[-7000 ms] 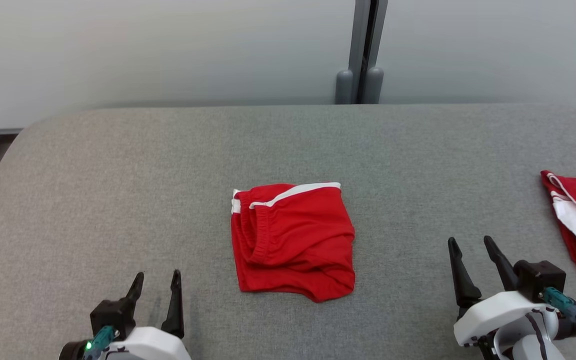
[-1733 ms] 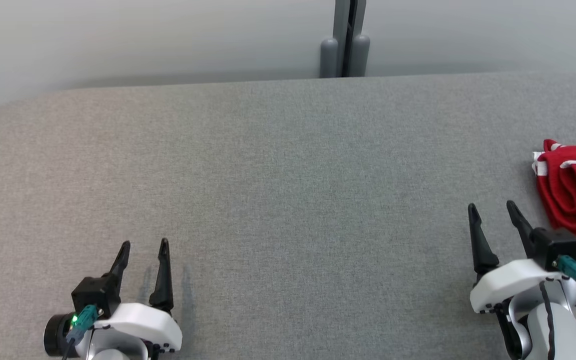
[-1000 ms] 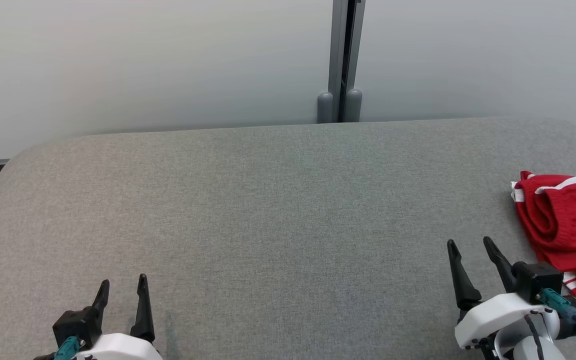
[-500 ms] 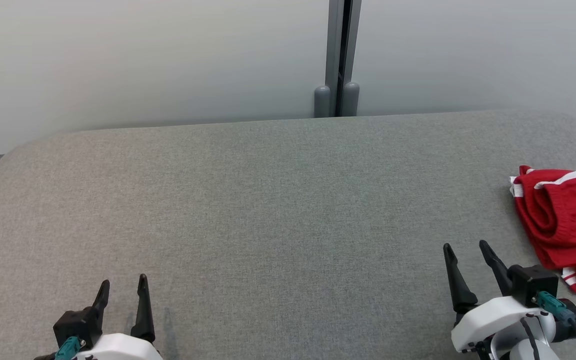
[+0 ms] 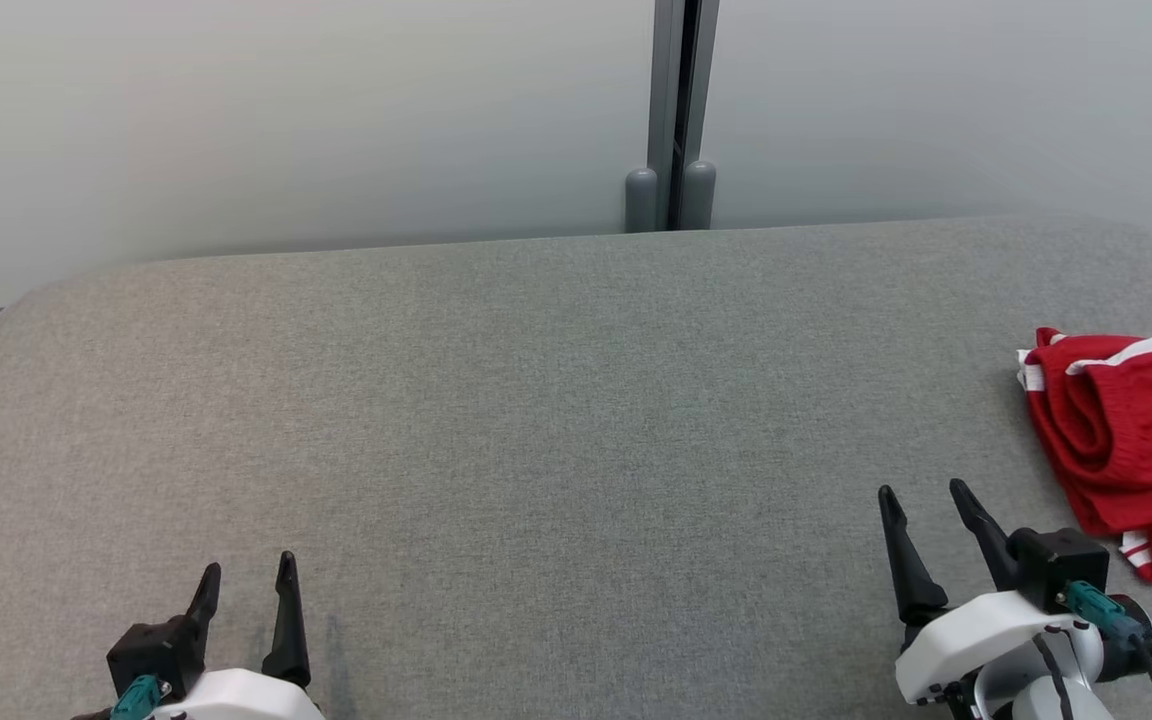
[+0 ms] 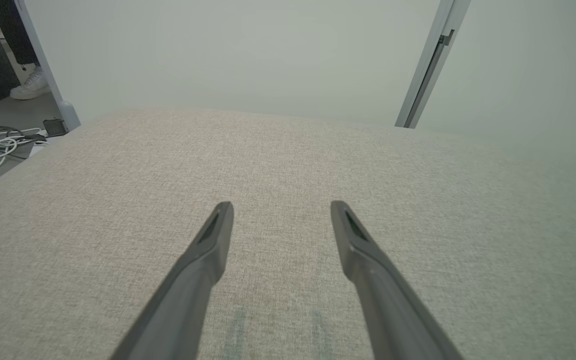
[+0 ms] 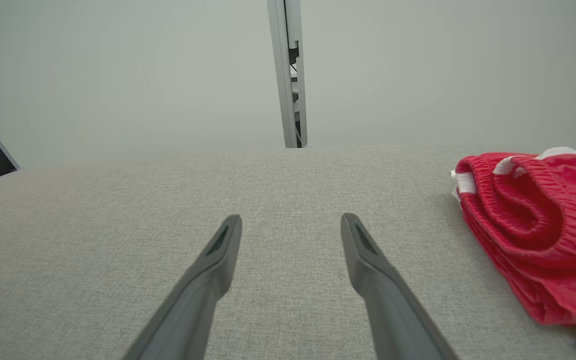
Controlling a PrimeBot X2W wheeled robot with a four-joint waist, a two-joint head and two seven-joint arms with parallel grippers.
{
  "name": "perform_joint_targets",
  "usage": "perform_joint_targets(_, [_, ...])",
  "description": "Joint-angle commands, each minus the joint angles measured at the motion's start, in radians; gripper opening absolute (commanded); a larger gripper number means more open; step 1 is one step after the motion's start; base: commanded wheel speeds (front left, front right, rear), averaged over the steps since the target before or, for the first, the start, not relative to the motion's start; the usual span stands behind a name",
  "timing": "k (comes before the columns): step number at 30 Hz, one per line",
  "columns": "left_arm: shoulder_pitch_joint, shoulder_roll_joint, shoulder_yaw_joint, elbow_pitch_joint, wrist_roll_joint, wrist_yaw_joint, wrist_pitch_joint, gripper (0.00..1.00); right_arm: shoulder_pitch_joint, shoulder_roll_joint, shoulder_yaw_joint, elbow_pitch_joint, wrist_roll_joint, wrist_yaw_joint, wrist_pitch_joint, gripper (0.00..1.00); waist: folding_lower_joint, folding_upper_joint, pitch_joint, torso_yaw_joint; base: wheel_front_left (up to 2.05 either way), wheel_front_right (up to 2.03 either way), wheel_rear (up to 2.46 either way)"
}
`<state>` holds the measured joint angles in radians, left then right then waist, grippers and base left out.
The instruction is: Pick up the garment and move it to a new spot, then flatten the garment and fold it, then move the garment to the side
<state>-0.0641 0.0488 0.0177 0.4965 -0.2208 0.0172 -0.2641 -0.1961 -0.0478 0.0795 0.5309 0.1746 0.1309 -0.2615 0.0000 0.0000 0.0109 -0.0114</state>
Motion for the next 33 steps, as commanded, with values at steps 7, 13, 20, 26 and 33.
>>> perform_joint_targets(7, [0.001, 0.005, -0.002, 0.0, -0.006, -0.003, 0.0, 1.0, -0.003, -0.006, 0.008, -0.005, -0.004, 0.0, -0.005, 1.0, 0.0, 0.0, 0.002, -0.018, 0.0, 0.0, 0.0])
perform_joint_targets(13, [0.0, -0.004, -0.004, 0.027, -0.039, -0.021, 0.003, 0.0, 0.002, 0.002, 0.001, -0.015, 0.01, 0.0, 0.002, 0.0, 0.0, 0.0, 0.002, -0.018, 0.0, 0.0, 0.0])
perform_joint_targets(20, [0.005, -0.009, 0.01, 0.04, -0.116, -0.029, 0.036, 0.0, 0.023, 0.009, -0.016, -0.003, 0.093, 0.0, 0.034, 0.0, 0.0, 0.0, 0.001, -0.017, 0.0, 0.0, 0.0])
perform_joint_targets(26, [0.003, -0.008, 0.014, 0.016, -0.208, -0.037, 0.058, 0.0, 0.03, 0.008, -0.027, -0.026, 0.19, 0.0, 0.056, 0.0, 0.0, 0.0, 0.001, -0.016, 0.0, 0.0, 0.0])
perform_joint_targets(33, [0.0, -0.007, 0.018, -0.015, -0.327, -0.048, 0.086, 0.0, 0.038, 0.007, -0.041, -0.055, 0.314, 0.0, 0.086, 0.0, 0.0, 0.0, 0.0, -0.014, 0.0, 0.0, 0.0])
